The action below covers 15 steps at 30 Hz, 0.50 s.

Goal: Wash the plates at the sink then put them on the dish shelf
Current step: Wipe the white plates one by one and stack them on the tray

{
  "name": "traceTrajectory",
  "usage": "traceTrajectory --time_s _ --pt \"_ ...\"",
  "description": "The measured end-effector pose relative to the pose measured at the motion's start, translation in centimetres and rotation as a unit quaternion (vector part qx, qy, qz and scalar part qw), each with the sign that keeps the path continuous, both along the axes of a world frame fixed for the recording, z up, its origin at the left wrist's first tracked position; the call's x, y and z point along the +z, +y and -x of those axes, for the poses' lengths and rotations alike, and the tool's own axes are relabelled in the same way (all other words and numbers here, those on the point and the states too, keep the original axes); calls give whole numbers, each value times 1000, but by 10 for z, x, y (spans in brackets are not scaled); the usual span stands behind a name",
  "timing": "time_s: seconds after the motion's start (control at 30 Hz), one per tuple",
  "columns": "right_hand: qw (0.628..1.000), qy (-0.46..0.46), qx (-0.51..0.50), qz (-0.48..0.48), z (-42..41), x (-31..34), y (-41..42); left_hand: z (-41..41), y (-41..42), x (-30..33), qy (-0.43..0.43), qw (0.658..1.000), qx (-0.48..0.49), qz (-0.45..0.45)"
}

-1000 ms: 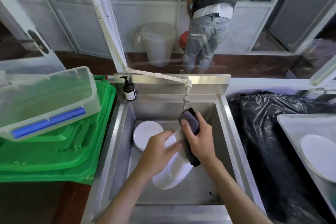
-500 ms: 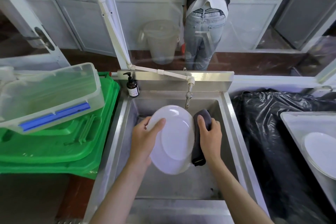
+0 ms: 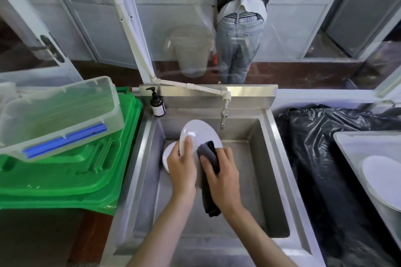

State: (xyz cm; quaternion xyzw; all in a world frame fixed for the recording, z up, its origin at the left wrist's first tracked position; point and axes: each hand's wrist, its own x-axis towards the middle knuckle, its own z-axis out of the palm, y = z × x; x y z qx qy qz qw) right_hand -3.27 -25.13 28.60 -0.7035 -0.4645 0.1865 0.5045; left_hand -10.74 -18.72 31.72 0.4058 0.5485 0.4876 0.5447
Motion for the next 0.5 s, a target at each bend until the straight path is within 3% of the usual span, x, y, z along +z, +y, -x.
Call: traceTrajectory --time_s 0.1,0.3,0.4,0.5 --pt "1000 -14 -3 -15 -17 17 19 -3 -19 2 -15 1000 -12 -6" --pt "990 77 -97 71 -35 14 25 6 -9 2 5 998 -24 -56" --pt "994 48 -43 89 -18 7 11 7 -6 1 -5 1000 6 -22" --pt "999 17 30 25 -1 8 7 8 -5 -5 -14 999 5 29"
